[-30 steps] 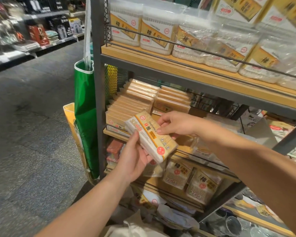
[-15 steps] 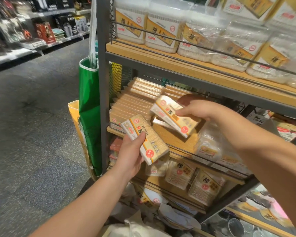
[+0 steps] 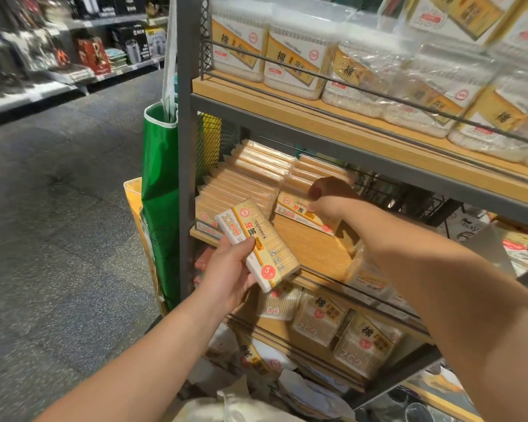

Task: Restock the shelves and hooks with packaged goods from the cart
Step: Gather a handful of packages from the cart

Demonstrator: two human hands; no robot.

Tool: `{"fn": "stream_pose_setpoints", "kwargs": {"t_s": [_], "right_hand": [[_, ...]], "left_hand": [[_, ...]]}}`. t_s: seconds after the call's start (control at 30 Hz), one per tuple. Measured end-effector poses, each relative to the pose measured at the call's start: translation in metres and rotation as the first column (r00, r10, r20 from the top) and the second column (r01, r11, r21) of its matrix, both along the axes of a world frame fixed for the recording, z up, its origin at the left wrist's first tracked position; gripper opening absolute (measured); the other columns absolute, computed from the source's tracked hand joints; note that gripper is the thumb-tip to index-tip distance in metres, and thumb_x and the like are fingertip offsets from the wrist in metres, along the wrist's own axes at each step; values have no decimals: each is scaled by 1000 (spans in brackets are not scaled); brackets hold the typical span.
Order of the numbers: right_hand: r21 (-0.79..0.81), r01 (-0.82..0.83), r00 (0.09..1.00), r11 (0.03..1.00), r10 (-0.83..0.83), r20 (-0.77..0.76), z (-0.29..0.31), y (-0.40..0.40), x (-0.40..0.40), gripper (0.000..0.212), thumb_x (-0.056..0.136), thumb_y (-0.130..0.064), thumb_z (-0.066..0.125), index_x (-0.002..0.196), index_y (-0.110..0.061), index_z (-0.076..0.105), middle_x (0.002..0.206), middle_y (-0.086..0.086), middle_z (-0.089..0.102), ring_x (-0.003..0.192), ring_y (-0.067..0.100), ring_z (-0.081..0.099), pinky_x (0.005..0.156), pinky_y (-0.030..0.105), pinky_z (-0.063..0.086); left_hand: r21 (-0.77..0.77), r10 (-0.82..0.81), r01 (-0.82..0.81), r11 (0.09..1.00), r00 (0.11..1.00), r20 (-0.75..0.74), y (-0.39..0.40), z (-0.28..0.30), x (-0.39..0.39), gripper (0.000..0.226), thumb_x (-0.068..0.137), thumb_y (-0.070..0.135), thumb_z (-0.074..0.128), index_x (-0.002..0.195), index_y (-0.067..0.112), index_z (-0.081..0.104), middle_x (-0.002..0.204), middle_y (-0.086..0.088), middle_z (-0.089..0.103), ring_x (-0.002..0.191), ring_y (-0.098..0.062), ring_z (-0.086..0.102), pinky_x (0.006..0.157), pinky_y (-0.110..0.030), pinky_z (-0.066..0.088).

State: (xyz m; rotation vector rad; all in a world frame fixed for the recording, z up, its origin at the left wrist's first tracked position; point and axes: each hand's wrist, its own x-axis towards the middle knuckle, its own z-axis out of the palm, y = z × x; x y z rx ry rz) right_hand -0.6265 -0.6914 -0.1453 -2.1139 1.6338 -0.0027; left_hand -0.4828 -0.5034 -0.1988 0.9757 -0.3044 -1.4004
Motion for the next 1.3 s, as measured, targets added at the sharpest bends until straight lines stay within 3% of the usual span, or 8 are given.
{"fn": "stream_pose_setpoints", "kwargs": {"t_s": [0.23,0.43,0.53,0.7,0.8,1.0,1.1,1.3], "right_hand": [[-386,-117,983,915,51,-177,-1,-6,2,32,82,-42,74,103,-19,67,106,2,62,94,20,59,87,34,54],[-300,54,992,952,-16,129,10,-3,-2,38,86,-46,68,112,-19,65,119,4,64,106,24,61,96,41,52],[-43,-64,991,997,69,111,35,26,7,54,94,-56,50,134,-21,54,134,1,55,124,25,52,102,36,42],[190,-364,901,912,293,319,37,59,13,11,92,-33,65,101,-27,65,105,-8,69,96,14,67,77,20,53],[239,-342,895,909,238,377,27,61,15,11,88,-19,71,95,-25,63,99,-2,71,87,12,69,76,29,55],[226,-300,893,927,190,408,31,60,6,11,89,-16,68,96,-22,63,93,-6,71,75,4,69,64,19,55],[121,-172,938,978,124,324,48,50,-2,6,91,-25,66,96,-23,63,91,-7,70,72,2,69,59,20,51],[112,-51,996,992,58,-62,41,16,-27,35,93,-42,61,120,-21,61,112,1,64,101,20,60,93,33,46]], "left_hand": [[-42,-70,69,997,998,-2,3,-3,-2,28,99,8,47,121,22,57,106,-6,74,93,-21,71,77,-40,60],[-31,-35,34,999,999,-38,2,-5,-4,25,99,9,47,118,19,59,100,-5,75,87,-18,72,73,-36,60],[-58,-11,6,998,997,-71,1,-3,-8,22,100,11,46,116,18,59,98,-3,75,86,-16,72,71,-33,59],[-86,39,-52,995,988,-151,-2,5,-15,26,102,16,43,125,20,56,114,-8,71,100,-19,68,90,-39,53],[-95,40,-53,994,991,-130,-5,7,-19,23,102,16,44,120,22,58,104,-2,74,93,-14,70,83,-32,54],[-42,-47,45,998,998,-51,-3,11,-20,21,99,19,51,117,22,61,104,3,74,101,-12,66,83,-31,48],[1,-84,84,996,996,-3,-5,15,-16,25,95,24,57,120,23,59,108,7,70,111,-9,58,88,-33,39],[51,-65,65,997,998,4,-5,9,-10,32,92,14,61,122,24,57,102,6,68,101,-9,59,82,-33,42]]}}
